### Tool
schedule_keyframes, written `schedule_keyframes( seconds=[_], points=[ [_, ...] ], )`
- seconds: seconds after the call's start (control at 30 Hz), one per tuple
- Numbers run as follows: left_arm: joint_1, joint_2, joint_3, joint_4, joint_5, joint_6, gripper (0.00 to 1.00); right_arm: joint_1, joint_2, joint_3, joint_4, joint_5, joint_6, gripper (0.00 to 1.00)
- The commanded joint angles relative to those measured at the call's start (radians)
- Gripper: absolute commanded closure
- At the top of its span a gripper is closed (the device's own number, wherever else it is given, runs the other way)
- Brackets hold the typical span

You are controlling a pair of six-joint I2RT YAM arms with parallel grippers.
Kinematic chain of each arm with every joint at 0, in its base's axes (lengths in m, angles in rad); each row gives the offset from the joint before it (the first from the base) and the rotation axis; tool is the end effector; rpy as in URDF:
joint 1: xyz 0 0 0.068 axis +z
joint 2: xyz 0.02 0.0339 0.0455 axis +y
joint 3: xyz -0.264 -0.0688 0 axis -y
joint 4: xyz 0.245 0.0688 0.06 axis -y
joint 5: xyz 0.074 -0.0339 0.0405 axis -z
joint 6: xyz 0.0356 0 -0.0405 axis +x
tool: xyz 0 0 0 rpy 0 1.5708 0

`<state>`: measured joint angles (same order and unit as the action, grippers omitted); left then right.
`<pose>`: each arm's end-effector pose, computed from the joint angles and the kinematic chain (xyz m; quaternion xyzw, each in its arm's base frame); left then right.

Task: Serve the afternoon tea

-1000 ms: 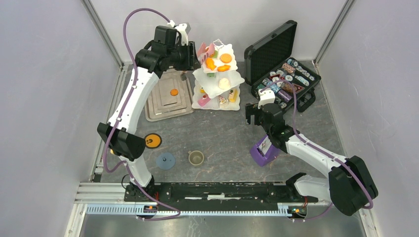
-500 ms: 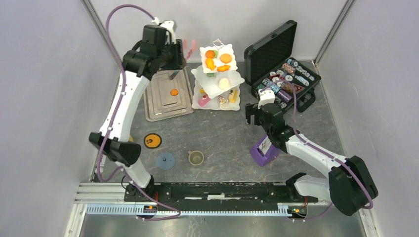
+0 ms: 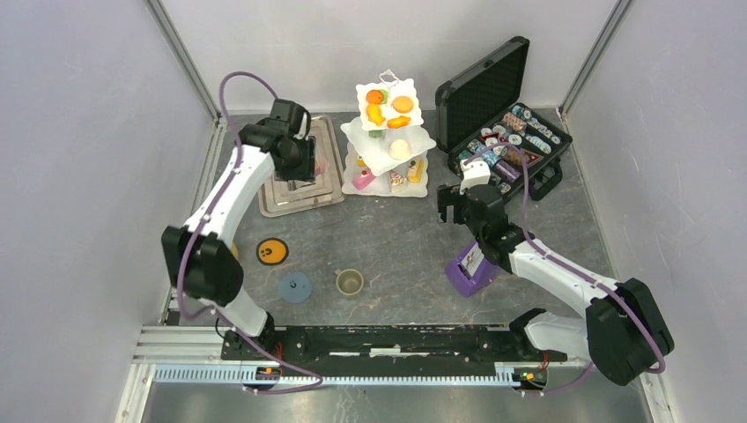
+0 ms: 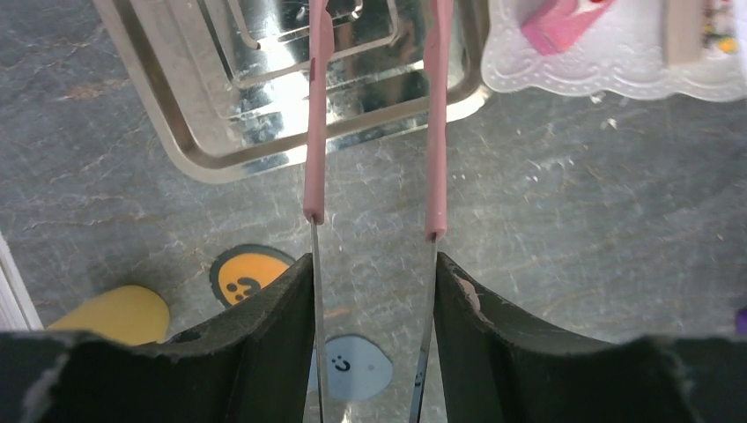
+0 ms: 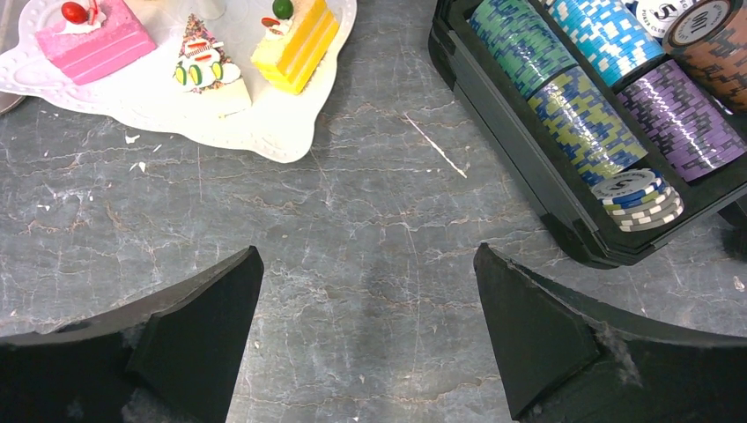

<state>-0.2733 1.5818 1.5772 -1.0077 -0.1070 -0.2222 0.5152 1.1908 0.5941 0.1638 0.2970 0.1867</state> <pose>0.3151 -0.0844 0.3436 0.0098 0.9600 -0.0177 0.2794 0.2284 0.1173 0.2253 -0.0576 0.8350 0.0661 0.5432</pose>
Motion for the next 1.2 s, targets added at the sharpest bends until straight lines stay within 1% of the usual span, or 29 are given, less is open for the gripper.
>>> schedule_keyframes(
  seconds=[0.0,0.07,0.17,0.43,0.53,0.7,0.8,0.87,0.97,1.13,1.17],
  points=[
    [0.017,0.104,0.049,0.103,-0.043,0.024,0.44,0.003,-0.027,0.034,0.02,0.025,-0.007,0.02],
    [0.037,0.165,0.079,0.12,-0.039,0.027,0.44,0.004,-0.033,0.032,0.02,0.03,-0.009,0.02],
    [0.054,0.25,0.155,0.1,-0.04,0.036,0.44,0.003,-0.041,0.03,0.02,0.031,-0.008,0.02],
    [0.07,0.371,0.26,0.086,-0.034,0.044,0.42,0.003,-0.027,0.031,0.023,0.031,-0.008,0.02],
    [0.074,0.391,0.271,0.08,-0.029,0.044,0.4,0.003,-0.021,0.03,0.026,0.031,-0.006,0.02],
    [0.075,0.396,0.245,0.083,-0.044,0.05,0.4,0.003,-0.012,0.031,0.028,0.027,-0.004,0.02],
    [0.081,0.4,0.23,0.094,-0.038,0.05,0.41,0.003,-0.008,0.031,0.029,0.024,-0.004,0.02],
    [0.082,0.396,0.226,0.096,-0.03,0.049,0.41,0.003,-0.009,0.03,0.028,0.024,-0.003,0.02],
    [0.082,0.37,0.191,0.112,-0.008,0.042,0.35,0.003,-0.009,0.03,0.029,0.024,-0.003,0.02],
    [0.082,0.303,-0.012,0.26,0.01,-0.019,0.17,0.003,-0.008,0.03,0.032,0.02,-0.002,0.02],
    [0.08,0.305,-0.041,0.293,-0.002,-0.034,0.16,0.003,-0.008,0.03,0.034,0.017,0.0,0.02]
  ],
)
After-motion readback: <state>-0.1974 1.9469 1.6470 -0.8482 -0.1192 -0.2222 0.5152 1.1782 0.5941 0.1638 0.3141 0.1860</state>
